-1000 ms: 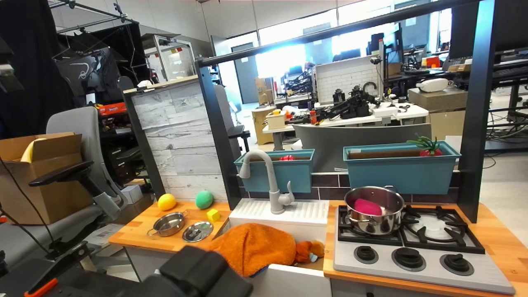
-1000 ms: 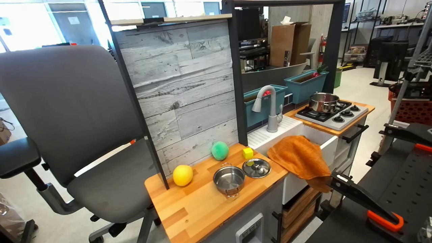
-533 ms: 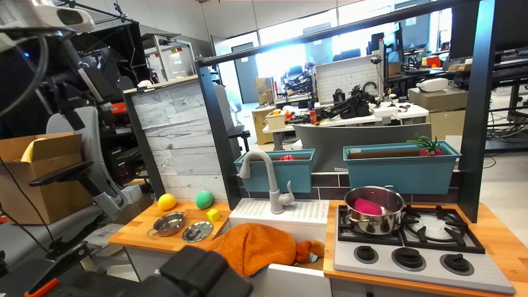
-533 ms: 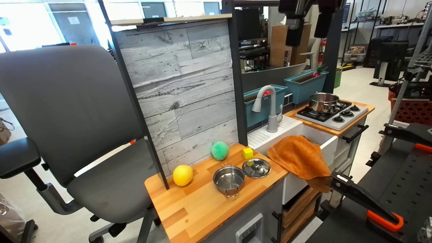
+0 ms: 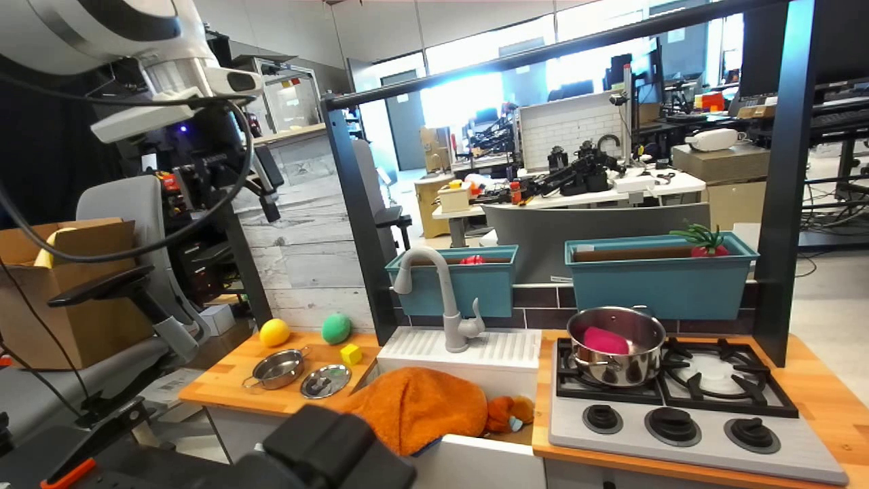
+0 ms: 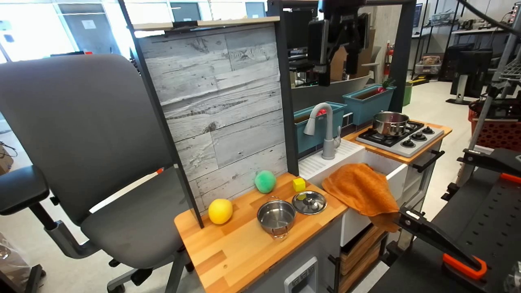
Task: Cover the pot with the silver
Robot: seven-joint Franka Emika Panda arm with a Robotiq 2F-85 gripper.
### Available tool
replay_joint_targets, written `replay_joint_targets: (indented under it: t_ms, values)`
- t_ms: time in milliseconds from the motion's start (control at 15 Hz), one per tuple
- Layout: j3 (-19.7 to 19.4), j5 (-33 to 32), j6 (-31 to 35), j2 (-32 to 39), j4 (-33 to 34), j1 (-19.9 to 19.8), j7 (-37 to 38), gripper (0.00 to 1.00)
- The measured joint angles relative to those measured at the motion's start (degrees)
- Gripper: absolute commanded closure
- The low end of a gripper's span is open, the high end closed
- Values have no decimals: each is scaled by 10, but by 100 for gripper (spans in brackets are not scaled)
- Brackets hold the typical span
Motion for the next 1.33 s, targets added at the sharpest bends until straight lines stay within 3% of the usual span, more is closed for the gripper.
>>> replay_joint_targets:
  t_ms: [333, 733, 1333]
  values:
    - [-6, -18, -21, 106, 89, 14, 4, 0]
    - [-20, -27, -9, 195, 158, 61, 48, 0]
    - [-57, -40, 71, 221, 151, 89, 72, 0]
